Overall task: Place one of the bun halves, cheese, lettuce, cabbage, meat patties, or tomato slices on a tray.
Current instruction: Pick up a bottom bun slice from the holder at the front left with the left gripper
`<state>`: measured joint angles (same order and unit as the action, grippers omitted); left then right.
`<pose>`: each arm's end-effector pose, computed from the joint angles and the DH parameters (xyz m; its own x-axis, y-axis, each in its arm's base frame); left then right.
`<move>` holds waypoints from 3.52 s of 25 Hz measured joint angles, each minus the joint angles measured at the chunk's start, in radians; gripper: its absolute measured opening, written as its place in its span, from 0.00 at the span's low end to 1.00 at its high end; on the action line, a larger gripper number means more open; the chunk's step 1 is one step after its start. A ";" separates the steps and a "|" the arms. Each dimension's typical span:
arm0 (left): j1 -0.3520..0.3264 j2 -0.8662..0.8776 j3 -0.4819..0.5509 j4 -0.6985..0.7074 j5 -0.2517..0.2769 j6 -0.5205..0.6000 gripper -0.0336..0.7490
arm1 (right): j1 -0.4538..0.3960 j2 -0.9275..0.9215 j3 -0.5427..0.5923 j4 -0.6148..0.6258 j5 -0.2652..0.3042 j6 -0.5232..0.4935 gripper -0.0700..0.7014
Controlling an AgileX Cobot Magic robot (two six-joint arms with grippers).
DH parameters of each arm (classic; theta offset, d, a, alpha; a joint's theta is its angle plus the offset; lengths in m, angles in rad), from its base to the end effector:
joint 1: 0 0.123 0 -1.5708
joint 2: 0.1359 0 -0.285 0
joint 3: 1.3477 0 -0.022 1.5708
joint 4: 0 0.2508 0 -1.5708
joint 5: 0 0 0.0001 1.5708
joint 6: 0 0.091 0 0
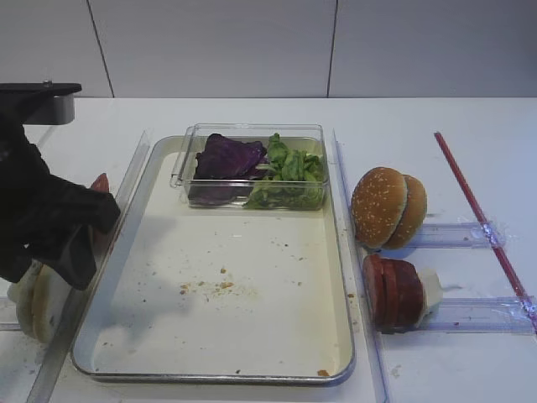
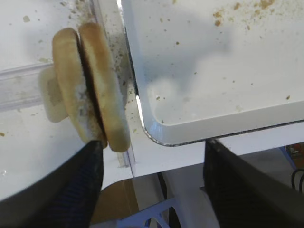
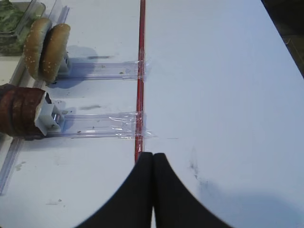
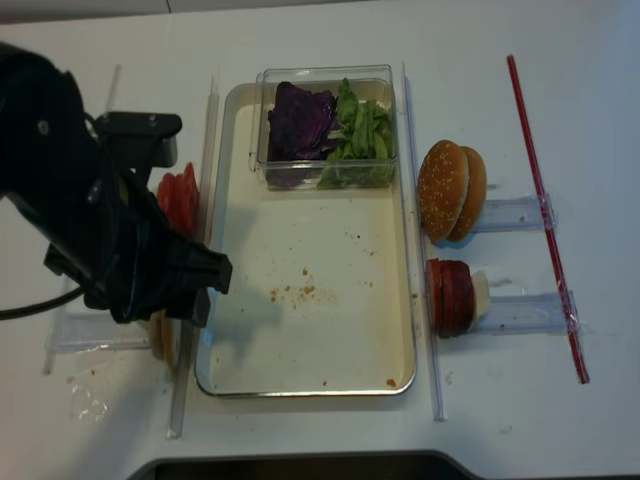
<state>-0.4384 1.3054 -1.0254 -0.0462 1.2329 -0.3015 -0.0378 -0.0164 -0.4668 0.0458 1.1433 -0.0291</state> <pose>0.2035 -0.0998 0.2892 -0.9852 0.1181 -0.1243 0.1293 0.9879 -0.0861 -0.0072 0.0041 0.2616 -0.5414 0.0104 -0.8407 -0.0027 0.9999 0.0141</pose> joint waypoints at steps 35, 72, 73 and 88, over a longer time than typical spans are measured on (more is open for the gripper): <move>0.000 0.184 -0.065 0.037 -0.006 -0.066 0.52 | 0.000 0.000 0.000 0.000 0.000 -0.002 0.31; 0.000 0.143 -0.066 0.070 -0.006 -0.103 0.13 | 0.000 0.000 0.000 0.000 -0.002 -0.002 0.31; 0.000 0.141 -0.066 0.070 -0.006 -0.103 0.13 | 0.000 0.000 0.000 0.000 -0.002 -0.002 0.31; 0.000 0.117 -0.066 0.096 -0.006 -0.104 0.12 | 0.000 0.000 0.000 0.000 -0.002 -0.002 0.31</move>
<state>-0.4384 1.4222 -1.0914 0.0500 1.2271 -0.4058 -0.0378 -0.0164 -0.4668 0.0458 1.1414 -0.0309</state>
